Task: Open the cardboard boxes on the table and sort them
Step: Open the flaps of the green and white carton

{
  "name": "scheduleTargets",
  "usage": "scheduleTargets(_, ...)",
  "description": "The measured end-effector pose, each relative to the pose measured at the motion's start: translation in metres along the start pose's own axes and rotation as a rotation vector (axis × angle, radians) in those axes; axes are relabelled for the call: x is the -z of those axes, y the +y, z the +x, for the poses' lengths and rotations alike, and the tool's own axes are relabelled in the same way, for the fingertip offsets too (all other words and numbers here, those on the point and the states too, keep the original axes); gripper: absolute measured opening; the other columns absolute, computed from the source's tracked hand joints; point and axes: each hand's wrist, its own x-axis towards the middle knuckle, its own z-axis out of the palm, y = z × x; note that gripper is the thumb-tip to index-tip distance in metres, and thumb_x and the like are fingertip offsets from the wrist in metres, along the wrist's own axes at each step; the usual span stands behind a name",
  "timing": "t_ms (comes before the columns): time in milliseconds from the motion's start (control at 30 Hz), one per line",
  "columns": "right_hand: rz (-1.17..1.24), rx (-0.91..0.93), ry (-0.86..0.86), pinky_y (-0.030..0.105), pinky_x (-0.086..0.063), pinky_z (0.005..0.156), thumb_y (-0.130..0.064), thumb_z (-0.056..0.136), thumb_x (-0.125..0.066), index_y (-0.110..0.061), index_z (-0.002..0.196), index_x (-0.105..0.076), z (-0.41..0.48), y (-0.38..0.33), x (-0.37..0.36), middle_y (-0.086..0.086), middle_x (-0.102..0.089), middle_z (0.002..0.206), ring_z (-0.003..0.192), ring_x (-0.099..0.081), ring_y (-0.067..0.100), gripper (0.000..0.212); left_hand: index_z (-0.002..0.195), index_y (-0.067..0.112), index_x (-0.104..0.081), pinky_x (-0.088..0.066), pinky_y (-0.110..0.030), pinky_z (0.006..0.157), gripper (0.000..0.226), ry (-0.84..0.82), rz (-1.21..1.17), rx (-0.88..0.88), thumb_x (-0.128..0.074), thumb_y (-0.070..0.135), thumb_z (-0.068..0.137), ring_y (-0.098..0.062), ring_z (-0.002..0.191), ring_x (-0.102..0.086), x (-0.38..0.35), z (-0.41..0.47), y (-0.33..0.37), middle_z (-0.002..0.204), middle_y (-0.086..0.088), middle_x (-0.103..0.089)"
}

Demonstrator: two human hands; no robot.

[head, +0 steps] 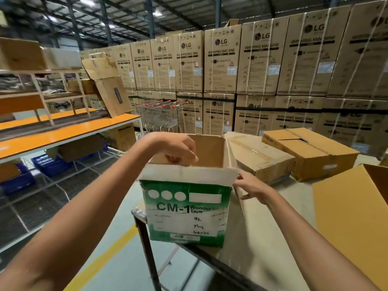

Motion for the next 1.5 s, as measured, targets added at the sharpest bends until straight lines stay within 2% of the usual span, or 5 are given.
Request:
scheduleTargets(333,-0.172,0.114,0.039,0.039,-0.032,0.114,-0.047,0.087,-0.071,-0.026,0.15,-0.042,-0.005,0.007,-0.014,-0.001,-0.039,0.156,0.142,-0.037,0.022,0.072,0.109,0.021,-0.058,-0.038,-0.059,0.101,0.035,0.142,0.349,0.158,-0.072,0.036,0.081,-0.025,0.111,-0.059,-0.129,0.038,-0.037,0.106,0.001,-0.064)
scheduleTargets(433,-0.339,0.124,0.114,0.041,-0.047,0.099,-0.058,0.09,-0.06,-0.03,0.112,-0.063,-0.006,0.01,-0.024,0.001,-0.056,0.126,0.116,-0.057,0.021,0.036,0.124,0.027,-0.051,-0.01,-0.075,0.111,0.047,0.368,0.412,0.17,-0.066,0.046,0.083,-0.029,0.132,-0.042,-0.154,0.039,-0.051,0.128,-0.004,-0.056)
scheduleTargets(667,-0.397,0.1,0.32,0.036,-0.042,0.07,-0.075,0.067,-0.072,-0.031,0.078,-0.044,-0.014,0.029,-0.03,0.012,-0.063,0.12,0.099,-0.059,0.023,0.052,0.116,0.03,-0.063,0.003,-0.08,0.103,0.085,0.75,0.158,0.314,-0.056,0.092,0.057,-0.039,0.151,-0.003,-0.163,0.024,-0.098,0.16,-0.012,-0.026)
scheduleTargets(1000,-0.282,0.125,0.571,0.03,-0.031,0.052,-0.059,0.072,-0.079,-0.028,0.069,-0.033,-0.004,0.028,-0.062,-0.006,-0.05,0.071,0.065,-0.045,0.012,0.056,0.105,0.018,-0.053,-0.047,-0.056,0.094,0.091,0.858,-0.189,0.287,-0.061,0.088,0.046,-0.04,0.124,-0.043,-0.176,0.029,-0.138,0.134,-0.015,-0.039)
scheduleTargets(1500,-0.258,0.038,0.706,0.021,-0.041,0.065,-0.048,0.076,-0.081,-0.022,0.098,-0.078,-0.069,0.017,-0.11,-0.006,-0.072,0.091,0.084,-0.064,0.013,0.034,0.074,0.004,-0.056,-0.037,-0.017,0.077,0.042,0.755,-0.486,-0.178,-0.092,0.025,0.066,-0.012,0.101,-0.05,-0.18,0.022,-0.182,0.12,-0.006,-0.055)
